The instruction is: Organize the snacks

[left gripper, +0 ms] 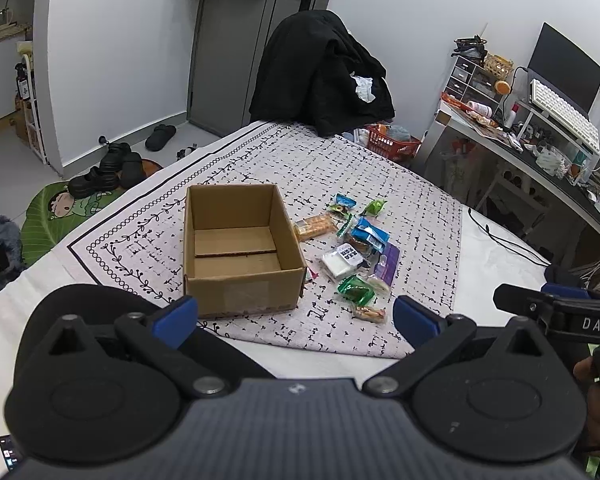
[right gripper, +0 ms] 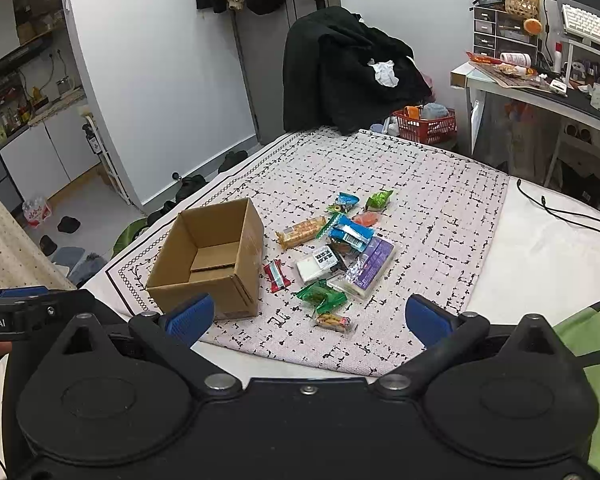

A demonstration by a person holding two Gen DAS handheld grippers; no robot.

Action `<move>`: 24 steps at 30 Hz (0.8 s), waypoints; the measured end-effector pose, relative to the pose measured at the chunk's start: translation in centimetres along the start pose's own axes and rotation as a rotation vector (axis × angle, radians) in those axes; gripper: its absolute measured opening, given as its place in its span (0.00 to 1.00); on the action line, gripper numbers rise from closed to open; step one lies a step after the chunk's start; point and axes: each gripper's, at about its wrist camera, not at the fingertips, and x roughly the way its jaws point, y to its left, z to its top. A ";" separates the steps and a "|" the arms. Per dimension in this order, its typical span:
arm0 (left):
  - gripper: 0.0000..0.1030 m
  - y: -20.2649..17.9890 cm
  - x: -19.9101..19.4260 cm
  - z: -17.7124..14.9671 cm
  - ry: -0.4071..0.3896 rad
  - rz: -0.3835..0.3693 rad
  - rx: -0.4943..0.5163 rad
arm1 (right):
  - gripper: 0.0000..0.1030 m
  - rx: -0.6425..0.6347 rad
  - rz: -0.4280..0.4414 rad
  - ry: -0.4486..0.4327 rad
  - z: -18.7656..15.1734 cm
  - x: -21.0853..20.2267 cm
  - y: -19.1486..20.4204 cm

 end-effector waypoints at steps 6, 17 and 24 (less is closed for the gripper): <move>1.00 -0.2 -0.2 -0.2 -0.004 -0.004 0.003 | 1.00 0.000 -0.001 -0.004 0.0 -0.2 0.0; 1.00 -0.4 -0.4 -0.2 -0.004 -0.008 0.003 | 1.00 0.000 0.000 -0.010 -0.1 -0.5 0.0; 1.00 -0.6 -0.3 0.0 0.006 -0.020 0.003 | 1.00 0.002 0.007 -0.007 0.1 -0.4 0.0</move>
